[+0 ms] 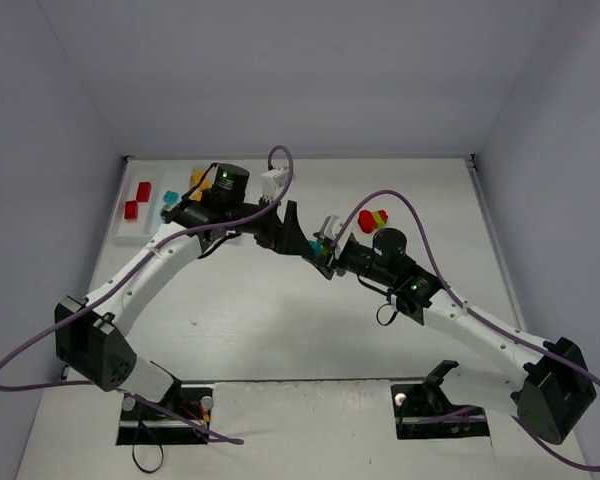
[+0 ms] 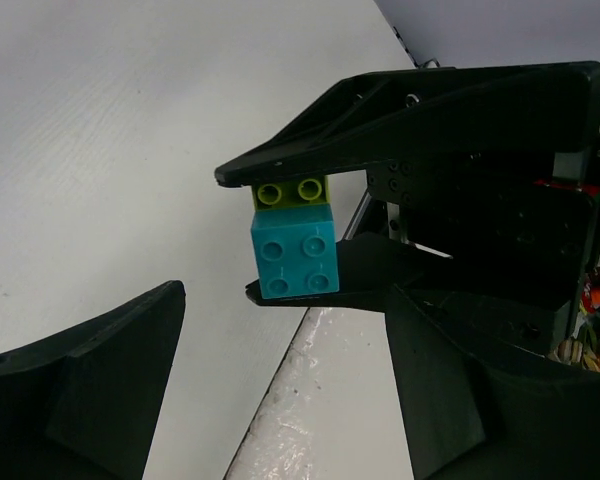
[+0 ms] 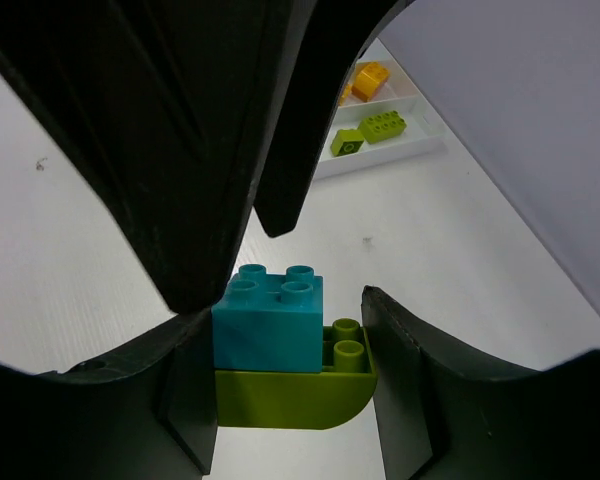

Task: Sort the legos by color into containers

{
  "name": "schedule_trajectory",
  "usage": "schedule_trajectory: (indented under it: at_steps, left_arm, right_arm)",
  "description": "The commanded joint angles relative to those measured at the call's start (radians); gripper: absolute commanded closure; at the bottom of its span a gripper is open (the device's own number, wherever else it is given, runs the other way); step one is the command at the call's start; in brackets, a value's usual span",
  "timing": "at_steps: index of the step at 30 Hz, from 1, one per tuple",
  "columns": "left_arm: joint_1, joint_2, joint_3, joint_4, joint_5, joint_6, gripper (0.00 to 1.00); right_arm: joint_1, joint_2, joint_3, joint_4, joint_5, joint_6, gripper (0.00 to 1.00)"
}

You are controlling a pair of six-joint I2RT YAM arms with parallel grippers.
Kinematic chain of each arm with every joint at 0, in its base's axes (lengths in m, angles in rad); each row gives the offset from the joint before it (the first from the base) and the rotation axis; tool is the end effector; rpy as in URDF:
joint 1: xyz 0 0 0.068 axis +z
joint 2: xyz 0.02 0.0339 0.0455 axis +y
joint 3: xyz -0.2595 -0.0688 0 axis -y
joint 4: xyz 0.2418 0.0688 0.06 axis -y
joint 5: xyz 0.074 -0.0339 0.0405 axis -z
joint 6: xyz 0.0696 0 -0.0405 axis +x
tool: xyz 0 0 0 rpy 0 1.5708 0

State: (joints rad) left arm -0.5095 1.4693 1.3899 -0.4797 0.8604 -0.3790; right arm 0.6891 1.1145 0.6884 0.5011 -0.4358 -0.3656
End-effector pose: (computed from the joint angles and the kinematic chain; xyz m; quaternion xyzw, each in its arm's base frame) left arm 0.2717 -0.2122 0.3490 0.2535 0.7802 -0.5187 0.2409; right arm 0.2031 0.2054 0.3114 -0.4711 0.4941 0.2604 0.6828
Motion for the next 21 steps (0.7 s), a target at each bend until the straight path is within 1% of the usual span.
schedule_trajectory:
  at_steps: [1,5,8,13,19,21]
  left_arm:
    - [-0.023,-0.049,0.041,0.052,0.028,-0.008,0.26]
    - [-0.034,-0.047,0.041,0.049,0.012,0.002,0.26]
    - [-0.044,-0.041,0.037,0.049,-0.026,0.006,0.27]
    - [-0.072,-0.03,0.031,0.084,-0.064,-0.003,0.34]
    - [-0.081,-0.018,0.037,0.113,-0.077,-0.02,0.39]
    - [-0.08,-0.014,0.034,0.115,-0.075,-0.021,0.43]
  right_arm:
    - [0.012,-0.015,0.069,0.054,-0.024,-0.018,0.91]
    - [0.015,-0.013,0.076,0.053,-0.02,-0.016,0.91]
    - [0.016,-0.012,0.08,0.054,-0.024,-0.013,0.91]
    - [0.03,-0.001,0.083,0.054,-0.024,-0.013,0.9]
    - [0.035,0.002,0.08,0.057,-0.02,-0.012,0.9]
    - [0.035,0.002,0.08,0.057,-0.02,-0.012,0.9]
